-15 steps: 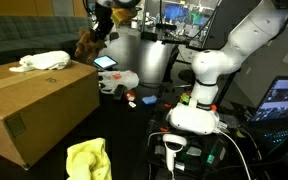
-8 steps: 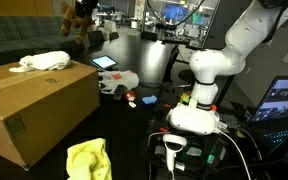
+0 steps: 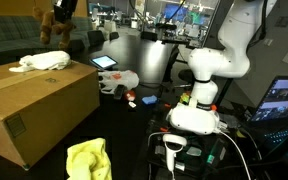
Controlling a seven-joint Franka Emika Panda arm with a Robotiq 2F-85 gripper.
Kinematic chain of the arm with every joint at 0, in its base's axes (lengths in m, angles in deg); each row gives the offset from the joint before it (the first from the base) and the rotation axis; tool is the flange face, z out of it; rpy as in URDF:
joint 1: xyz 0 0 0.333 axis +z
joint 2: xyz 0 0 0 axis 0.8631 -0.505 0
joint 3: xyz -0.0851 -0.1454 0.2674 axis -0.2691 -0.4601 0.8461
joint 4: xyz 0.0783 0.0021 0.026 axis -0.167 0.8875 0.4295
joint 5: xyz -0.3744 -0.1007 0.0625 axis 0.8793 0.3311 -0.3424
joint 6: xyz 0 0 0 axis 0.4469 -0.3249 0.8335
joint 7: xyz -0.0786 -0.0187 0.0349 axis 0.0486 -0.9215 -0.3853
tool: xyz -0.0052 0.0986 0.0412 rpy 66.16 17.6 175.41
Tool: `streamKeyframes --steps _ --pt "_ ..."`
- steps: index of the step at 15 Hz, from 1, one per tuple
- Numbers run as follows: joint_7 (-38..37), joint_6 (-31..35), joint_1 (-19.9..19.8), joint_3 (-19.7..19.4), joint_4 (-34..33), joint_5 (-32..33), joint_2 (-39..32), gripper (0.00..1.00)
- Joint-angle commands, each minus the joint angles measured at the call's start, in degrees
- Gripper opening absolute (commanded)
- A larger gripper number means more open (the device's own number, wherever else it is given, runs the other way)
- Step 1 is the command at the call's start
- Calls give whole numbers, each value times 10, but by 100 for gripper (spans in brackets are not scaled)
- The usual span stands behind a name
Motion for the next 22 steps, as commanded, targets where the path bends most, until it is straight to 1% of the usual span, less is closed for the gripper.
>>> streamKeyframes --steps 1,2,3,4,5,8,9,10,11,12,13,14,15,16,17,18,22 --pt "15 3 -141 158 -58 -11 -2 0" --pt "12 0 -185 203 -76 -26 -17 0" --pt "34 -4 -195 195 -98 -85 -64 0" --pt "32 -14 -227 225 -119 -112 -75 0" --pt "29 -27 -262 251 -146 -153 -101 0" --pt "9 -52 -337 306 -217 -235 -159 2" --pt "1 -57 -353 318 -233 -253 -169 1" --pt "-39 -47 -425 412 -253 -206 -153 2" --pt "-53 -48 -449 442 -269 -193 -157 0" --pt "-69 -50 -487 489 -291 -176 -160 0" --pt "-84 -46 -516 536 -294 -145 -150 18" --pt "-95 -45 -551 581 -312 -118 -156 27" --pt "-107 -43 -579 625 -312 -85 -145 32" --pt "-108 -47 -603 659 -321 -63 -144 41" --pt "-71 -50 -563 602 -311 -102 -146 47" --pt "-64 -54 -576 619 -308 -95 -139 56" --pt "41 -83 -572 621 -233 -83 -78 84"
